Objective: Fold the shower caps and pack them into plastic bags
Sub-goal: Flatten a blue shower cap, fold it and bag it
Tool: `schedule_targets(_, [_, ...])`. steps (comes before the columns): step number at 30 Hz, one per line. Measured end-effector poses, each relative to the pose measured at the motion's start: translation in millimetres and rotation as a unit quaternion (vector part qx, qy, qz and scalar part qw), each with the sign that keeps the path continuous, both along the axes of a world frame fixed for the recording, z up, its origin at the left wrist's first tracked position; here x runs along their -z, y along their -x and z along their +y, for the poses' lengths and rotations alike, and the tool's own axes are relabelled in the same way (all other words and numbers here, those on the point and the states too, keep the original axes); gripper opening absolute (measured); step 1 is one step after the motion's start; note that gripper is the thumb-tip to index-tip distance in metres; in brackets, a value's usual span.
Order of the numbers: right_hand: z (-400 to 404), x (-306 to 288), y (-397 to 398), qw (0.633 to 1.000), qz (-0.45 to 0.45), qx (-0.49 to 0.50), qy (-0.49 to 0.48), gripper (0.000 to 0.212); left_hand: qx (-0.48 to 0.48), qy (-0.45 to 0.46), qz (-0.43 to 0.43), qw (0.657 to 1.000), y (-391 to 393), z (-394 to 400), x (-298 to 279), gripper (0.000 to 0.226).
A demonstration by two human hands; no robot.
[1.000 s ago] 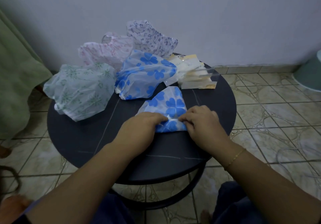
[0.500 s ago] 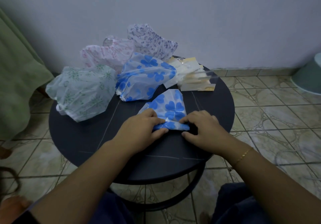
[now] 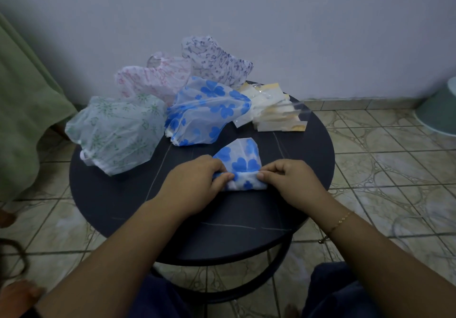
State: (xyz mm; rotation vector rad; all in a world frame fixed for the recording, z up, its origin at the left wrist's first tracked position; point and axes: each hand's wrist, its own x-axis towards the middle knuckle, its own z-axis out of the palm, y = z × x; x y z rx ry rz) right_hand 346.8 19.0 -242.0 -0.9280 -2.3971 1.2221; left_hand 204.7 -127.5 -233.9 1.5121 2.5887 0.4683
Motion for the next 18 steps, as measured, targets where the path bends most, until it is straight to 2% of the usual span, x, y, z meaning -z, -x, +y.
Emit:
schedule_targets(1, [-1, 1, 2, 1.000, -0.003, -0.002, 0.002, 0.001, 0.000, 0.007, 0.003, 1.000, 1, 1, 1, 0.027])
schedule_targets(6, [-1, 2, 9, 0.997, -0.064, -0.042, -0.015, 0.025, 0.026, 0.046, 0.006, 0.999, 3, 7, 9, 0.035])
schedule_targets(8, [-1, 1, 11, 0.997, -0.069, -0.029, -0.019, 0.025, 0.031, 0.065, 0.007, 0.997, 4, 9, 10, 0.037])
schedule_targets(13, [-5, 1, 13, 0.995, -0.077, 0.008, -0.065, 0.022, 0.024, 0.075, 0.087, 0.993, 2, 13, 11, 0.038])
schedule_targets(15, [-7, 3, 13, 0.986, -0.096, 0.010, -0.133, 0.024, 0.019, 0.061, 0.096, 0.993, 0, 14, 12, 0.036])
schedule_targets(18, [-11, 8, 11, 0.946, -0.096, 0.000, -0.310, 0.026, 0.012, 0.052, 0.086, 0.995, 0, 14, 12, 0.033])
